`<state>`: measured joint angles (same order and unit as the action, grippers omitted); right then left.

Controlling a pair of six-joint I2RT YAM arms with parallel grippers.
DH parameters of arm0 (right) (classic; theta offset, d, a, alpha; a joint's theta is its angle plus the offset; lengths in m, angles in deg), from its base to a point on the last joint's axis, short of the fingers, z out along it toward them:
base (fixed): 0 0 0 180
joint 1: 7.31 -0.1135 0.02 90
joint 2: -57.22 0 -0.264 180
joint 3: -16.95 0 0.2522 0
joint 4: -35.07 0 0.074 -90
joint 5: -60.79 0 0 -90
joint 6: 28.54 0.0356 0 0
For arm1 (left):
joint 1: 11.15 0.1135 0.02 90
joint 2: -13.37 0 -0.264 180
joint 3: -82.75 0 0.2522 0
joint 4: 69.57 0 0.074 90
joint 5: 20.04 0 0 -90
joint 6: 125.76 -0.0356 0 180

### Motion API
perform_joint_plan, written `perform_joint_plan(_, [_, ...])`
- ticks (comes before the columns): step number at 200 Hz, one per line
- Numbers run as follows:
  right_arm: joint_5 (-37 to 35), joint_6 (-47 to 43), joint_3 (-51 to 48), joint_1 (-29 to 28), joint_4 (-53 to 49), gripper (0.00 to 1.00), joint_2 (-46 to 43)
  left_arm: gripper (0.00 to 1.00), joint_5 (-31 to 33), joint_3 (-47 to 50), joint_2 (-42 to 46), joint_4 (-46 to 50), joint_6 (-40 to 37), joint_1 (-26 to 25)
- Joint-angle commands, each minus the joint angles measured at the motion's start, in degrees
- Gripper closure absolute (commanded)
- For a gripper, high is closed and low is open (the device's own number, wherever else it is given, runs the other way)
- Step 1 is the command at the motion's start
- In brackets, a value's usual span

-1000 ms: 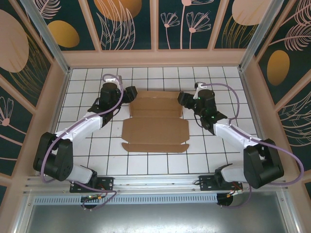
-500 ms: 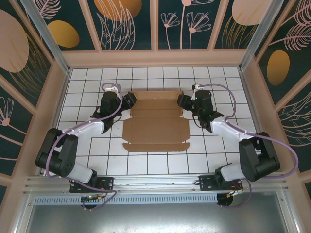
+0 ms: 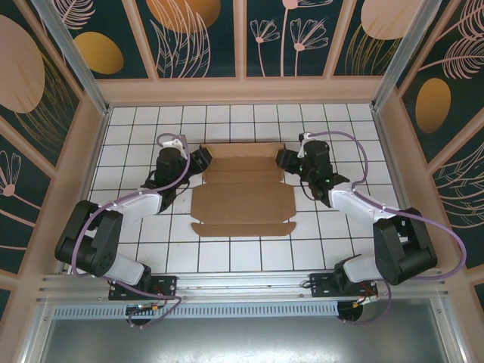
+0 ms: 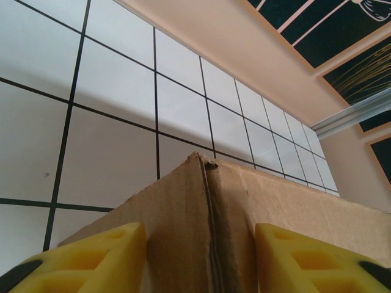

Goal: Fold the paper box

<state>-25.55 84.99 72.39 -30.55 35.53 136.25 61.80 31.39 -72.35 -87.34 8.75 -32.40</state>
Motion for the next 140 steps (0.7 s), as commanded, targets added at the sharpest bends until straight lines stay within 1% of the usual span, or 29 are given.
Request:
perform_joint_plan(1, [-0.9,1.1,-3.7,-0.3,-1.7,0.5,1.1,0.53,0.1,3.2,-2.1,6.9,0.8,0.3])
perform_joint_plan(16, [-1.4,0.6,-2.9,-0.7,-3.0,0.5,0.9,0.51,0.2,2.7,-1.7,7.8,0.2,0.3])
perform_joint_plan(38, [-3.1,-2.2,0.3,-0.7,-5.0,0.48,-1.9,0.44,1.5,-0.5,-0.1,10.8,-1.9,0.3])
perform_joint_plan(55, [-5.3,-3.9,4.7,-0.5,-8.4,0.47,-3.4,0.38,2.5,-4.3,1.2,14.2,-4.2,0.3])
perform_joint_plan(67, [-5.9,-5.6,7.8,-0.4,-10.7,0.47,-3.8,0.35,3.6,-7.2,2.2,17.0,-5.9,0.3])
perform_joint_plan(91, [-4.0,-9.9,11.8,-1.0,-13.2,0.52,-4.4,0.32,7.6,-12.0,5.3,22.7,-10.6,0.3])
perform_joint_plan(101, [-0.2,-11.9,13.7,-1.5,-14.3,0.56,-4.0,0.31,9.6,-13.0,7.1,24.4,-12.6,0.3])
perform_joint_plan(109, [1.8,-13.2,15.2,-2.1,-16.0,0.62,-3.2,0.31,11.0,-13.8,8.2,25.5,-14.1,0.3])
perform_joint_plan(122, [3.4,-15.3,18.7,-3.6,-19.8,0.78,-0.6,0.31,12.6,-14.7,10.4,27.4,-15.7,0.3])
perform_joint_plan(134, [5.8,-18.4,21.3,-5.0,-22.6,1.0,2.0,0.32,12.6,-15.9,11.8,29.4,-16.5,0.3])
perform_joint_plan(140, [6.6,-19.5,22.0,-5.6,-23.6,1.0,3.2,0.32,11.5,-16.9,12.2,30.7,-16.8,0.3])
